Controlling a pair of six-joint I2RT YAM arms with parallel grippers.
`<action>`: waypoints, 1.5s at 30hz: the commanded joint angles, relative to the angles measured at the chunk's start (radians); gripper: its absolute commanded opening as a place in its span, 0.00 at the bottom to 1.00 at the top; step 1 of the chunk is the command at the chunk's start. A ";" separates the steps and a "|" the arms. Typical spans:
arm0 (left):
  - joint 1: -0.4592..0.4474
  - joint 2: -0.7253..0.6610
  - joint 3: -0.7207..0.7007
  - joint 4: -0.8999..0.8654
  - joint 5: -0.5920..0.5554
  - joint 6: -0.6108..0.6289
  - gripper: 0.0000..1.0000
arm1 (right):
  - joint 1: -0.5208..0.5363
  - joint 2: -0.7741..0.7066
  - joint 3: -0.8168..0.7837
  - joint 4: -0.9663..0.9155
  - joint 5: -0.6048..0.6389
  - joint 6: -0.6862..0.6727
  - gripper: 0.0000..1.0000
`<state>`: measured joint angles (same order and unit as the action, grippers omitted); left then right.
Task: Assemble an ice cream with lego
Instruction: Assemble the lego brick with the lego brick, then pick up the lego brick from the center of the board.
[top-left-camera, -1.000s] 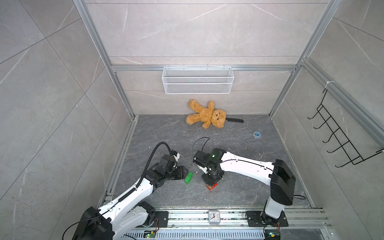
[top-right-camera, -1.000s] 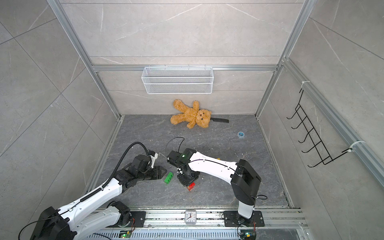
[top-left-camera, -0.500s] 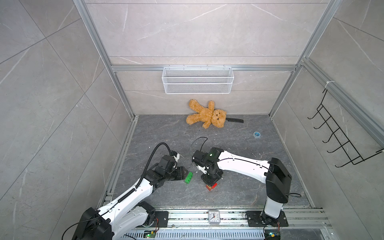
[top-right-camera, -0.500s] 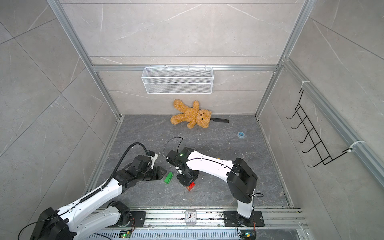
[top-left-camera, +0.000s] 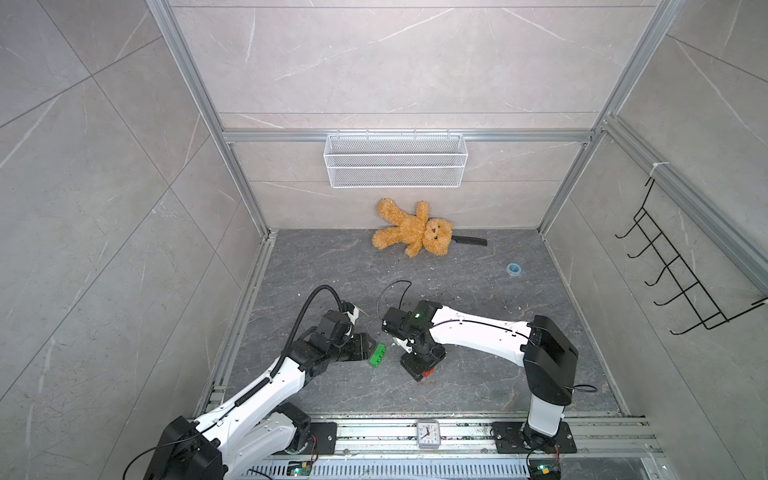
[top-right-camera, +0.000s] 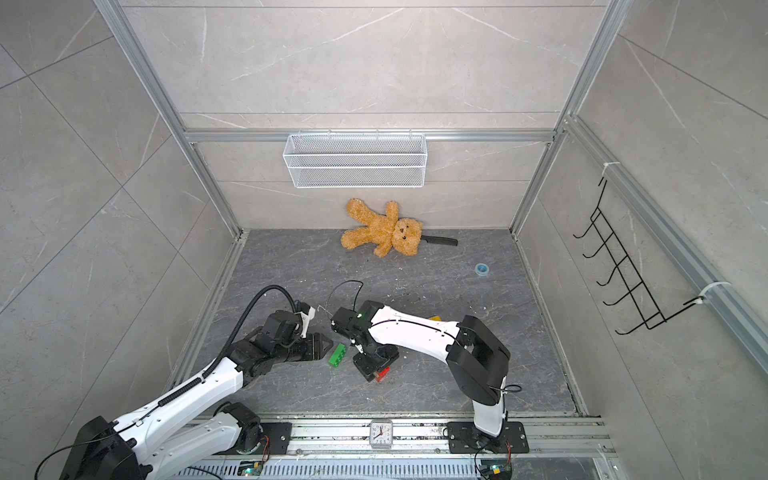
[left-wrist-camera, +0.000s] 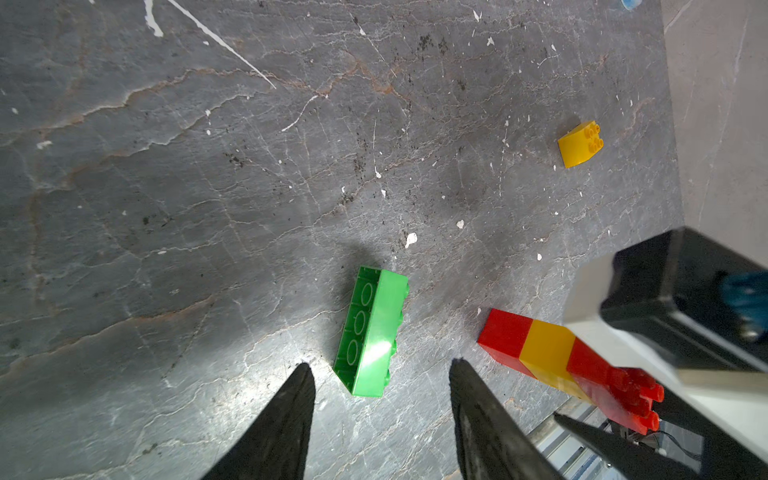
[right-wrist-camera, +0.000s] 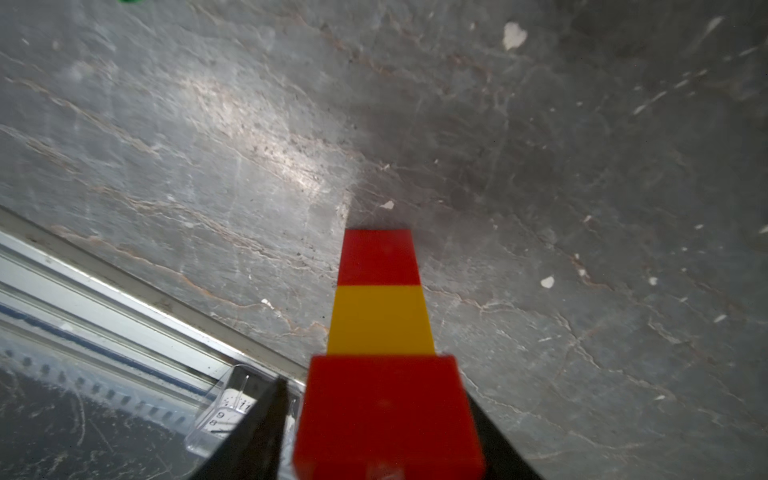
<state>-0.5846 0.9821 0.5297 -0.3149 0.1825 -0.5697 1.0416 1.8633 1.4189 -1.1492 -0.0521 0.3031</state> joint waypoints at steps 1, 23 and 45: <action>-0.003 -0.009 0.008 -0.012 -0.026 -0.004 0.55 | 0.005 -0.012 -0.010 0.014 0.025 0.016 0.72; -0.168 0.404 0.255 -0.204 -0.130 0.074 0.67 | -0.152 -0.616 -0.251 0.296 0.055 0.163 0.89; -0.082 0.532 0.307 -0.104 0.070 0.071 0.22 | -0.227 -0.669 -0.418 0.416 -0.038 0.127 0.88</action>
<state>-0.7292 1.5654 0.8577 -0.4961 0.1383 -0.5049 0.8272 1.2232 1.0214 -0.7670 -0.0681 0.4450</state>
